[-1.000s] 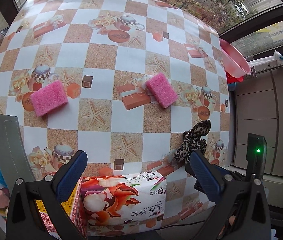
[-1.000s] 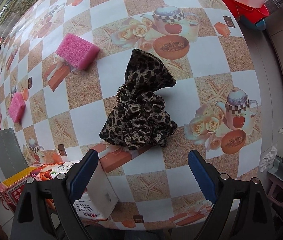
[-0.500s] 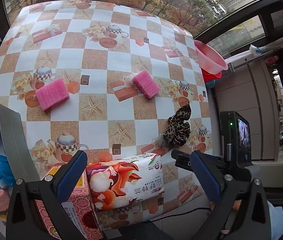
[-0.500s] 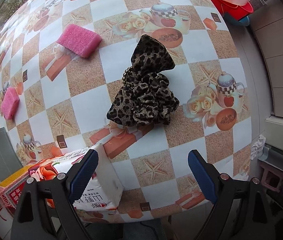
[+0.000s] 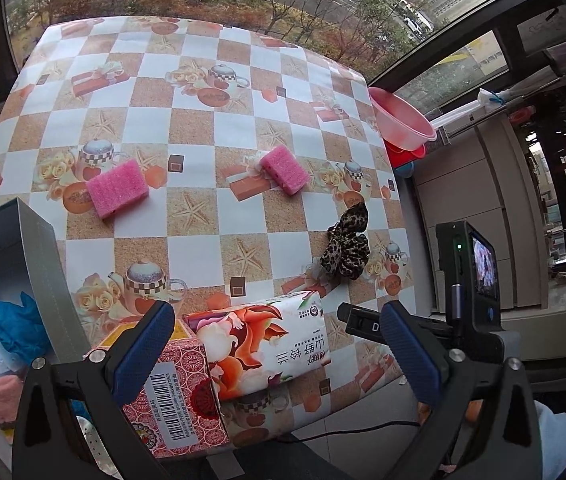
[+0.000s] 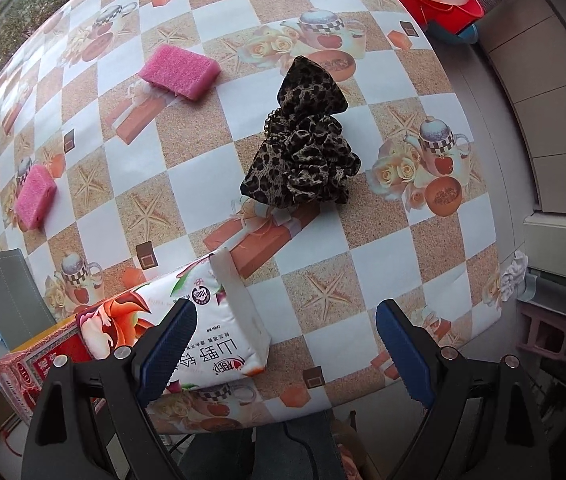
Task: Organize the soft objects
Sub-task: 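Move the left tool toward the pink foam sponge near the scrunchie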
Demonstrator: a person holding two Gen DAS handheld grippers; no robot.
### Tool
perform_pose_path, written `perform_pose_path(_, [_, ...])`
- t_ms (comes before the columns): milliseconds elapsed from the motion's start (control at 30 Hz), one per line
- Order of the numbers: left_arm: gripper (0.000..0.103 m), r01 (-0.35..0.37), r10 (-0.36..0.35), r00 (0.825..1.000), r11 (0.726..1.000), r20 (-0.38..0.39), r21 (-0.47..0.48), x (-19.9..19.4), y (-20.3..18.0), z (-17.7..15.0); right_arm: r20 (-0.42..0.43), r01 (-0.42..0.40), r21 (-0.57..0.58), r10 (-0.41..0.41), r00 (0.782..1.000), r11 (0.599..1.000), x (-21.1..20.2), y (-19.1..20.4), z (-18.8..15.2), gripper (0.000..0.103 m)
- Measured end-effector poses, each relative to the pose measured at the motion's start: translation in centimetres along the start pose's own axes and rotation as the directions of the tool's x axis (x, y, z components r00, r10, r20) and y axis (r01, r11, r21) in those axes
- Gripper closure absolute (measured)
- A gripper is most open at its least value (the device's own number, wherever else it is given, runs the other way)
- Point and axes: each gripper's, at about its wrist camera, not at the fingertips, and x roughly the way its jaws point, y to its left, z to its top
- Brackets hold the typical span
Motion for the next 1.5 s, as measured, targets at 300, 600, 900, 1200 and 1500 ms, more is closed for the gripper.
perform_pose_path(300, [0.0, -0.007, 0.008, 0.999, 0.999, -0.034, 0.044, 1.1, -2.2, -0.6, 0.005, -0.023, 0.049, 0.023, 1.0, 0.999, -0.2, -2.2, -0.6, 0.011])
perform_pose_path(600, [0.0, -0.011, 0.018, 0.998, 0.995, -0.066, 0.1, 2.5, -4.8, -1.4, -0.008, -0.048, 0.108, 0.049, 0.999, 0.993, 0.4, -4.8, -1.1, 0.011])
perform_pose_path(900, [0.0, -0.034, 0.041, 0.997, 0.994, -0.061, 0.108, 2.1, -5.2, -1.6, 0.0, -0.069, 0.112, 0.069, 0.998, 0.991, 0.4, -5.0, -1.2, 0.011])
perform_pose_path(1200, [0.0, -0.046, 0.052, 0.997, 0.992, -0.053, 0.116, 1.2, -5.2, -1.9, 0.016, -0.1, 0.093, 0.099, 0.995, 0.991, -0.3, -3.7, -1.3, 0.011])
perform_pose_path(1500, [0.0, -0.044, 0.052, 0.997, 0.991, -0.061, 0.123, 1.1, -5.2, -2.3, 0.016, -0.11, 0.105, 0.108, 0.994, 0.988, -0.2, -3.9, -1.9, 0.011])
